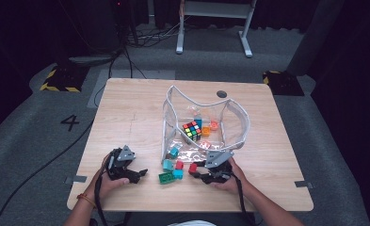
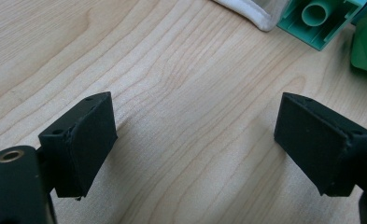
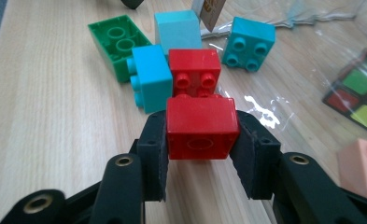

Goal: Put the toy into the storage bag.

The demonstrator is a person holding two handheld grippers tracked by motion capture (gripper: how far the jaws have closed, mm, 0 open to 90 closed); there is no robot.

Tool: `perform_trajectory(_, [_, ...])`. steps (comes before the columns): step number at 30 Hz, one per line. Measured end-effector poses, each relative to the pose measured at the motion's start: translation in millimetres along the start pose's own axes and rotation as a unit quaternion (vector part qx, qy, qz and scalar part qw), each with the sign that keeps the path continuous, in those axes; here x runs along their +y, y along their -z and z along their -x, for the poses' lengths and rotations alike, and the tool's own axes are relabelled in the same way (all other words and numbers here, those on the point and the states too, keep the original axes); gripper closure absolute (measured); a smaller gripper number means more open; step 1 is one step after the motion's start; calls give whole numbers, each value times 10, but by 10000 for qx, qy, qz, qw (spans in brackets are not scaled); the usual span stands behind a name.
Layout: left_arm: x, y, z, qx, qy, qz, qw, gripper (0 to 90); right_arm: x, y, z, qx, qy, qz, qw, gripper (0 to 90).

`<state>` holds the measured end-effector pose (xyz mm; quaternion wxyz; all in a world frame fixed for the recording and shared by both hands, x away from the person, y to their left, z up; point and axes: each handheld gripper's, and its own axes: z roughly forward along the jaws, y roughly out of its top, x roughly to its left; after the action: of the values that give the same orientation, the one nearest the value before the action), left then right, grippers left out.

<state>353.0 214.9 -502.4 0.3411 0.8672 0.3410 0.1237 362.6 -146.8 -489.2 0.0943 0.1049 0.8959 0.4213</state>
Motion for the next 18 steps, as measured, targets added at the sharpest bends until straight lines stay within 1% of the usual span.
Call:
perform_trajectory(1, [0, 0, 0, 1, -1, 1, 10000, 131, -14, 28, 9, -30, 53, 39, 10000, 591])
perform_trajectory(2, [0, 0, 0, 1, -1, 1, 10000, 130, -14, 28, 9, -30, 53, 39, 10000, 591])
perform_trajectory(3, [0, 0, 1, 2, 0, 2, 10000, 130, -62, 114, 9, -58, -95, -34, 9999, 591])
perform_trajectory(4, [0, 0, 1, 3, -2, 1, 10000, 131, -79, 140, 19, -35, -75, -6, 10000, 592])
perform_trajectory(6, [-1, 1, 1, 5, 2, 1, 10000, 131, -124, 226, 21, -109, -191, -68, 9997, 592])
perform_trajectory(7, [-4, -1, 7, -31, 47, 5, 10000, 131, -153, 281, 35, -124, -262, -77, 9996, 592])
perform_trajectory(8, [-4, 0, 5, -11, 29, 11, 10000, 131, -170, 307, 54, -138, -220, -10, 9997, 592])
perform_trajectory(9, [-4, 0, 5, -13, 28, 11, 10000, 131, -192, 361, 54, -159, -344, -40, 9993, 592])
perform_trajectory(10, [-4, 0, 5, -13, 28, 11, 10000, 131, -192, 361, 54, -159, -344, -40, 9993, 592])
perform_trajectory(11, [-4, 0, 4, -14, 30, 11, 10000, 131, -204, 383, 65, -194, -316, -6, 9993, 592])
perform_trajectory(12, [-4, 0, 4, -14, 30, 10, 10000, 131, -247, 448, 104, -245, -230, 79, 9994, 592])
perform_trajectory(13, [-4, 0, 4, -14, 28, 11, 10000, 131, -262, 469, 107, -319, -256, 77, 9991, 592])
perform_trajectory(15, [-4, 0, 5, -13, 30, 11, 10000, 131, -307, 530, 114, -440, -401, 21, 9982, 592])
perform_trajectory(16, [-4, 0, 5, -13, 29, 10, 10000, 131, -338, 561, 124, -527, -366, 1, 9979, 592])
perform_trajectory(17, [-4, 0, 5, -13, 29, 11, 10000, 131, -365, 597, 116, -567, -509, -80, 9971, 592])
perform_trajectory(18, [-4, 0, 5, -13, 29, 11, 10000, 131, -365, 597, 116, -567, -509, -80, 9971, 592])
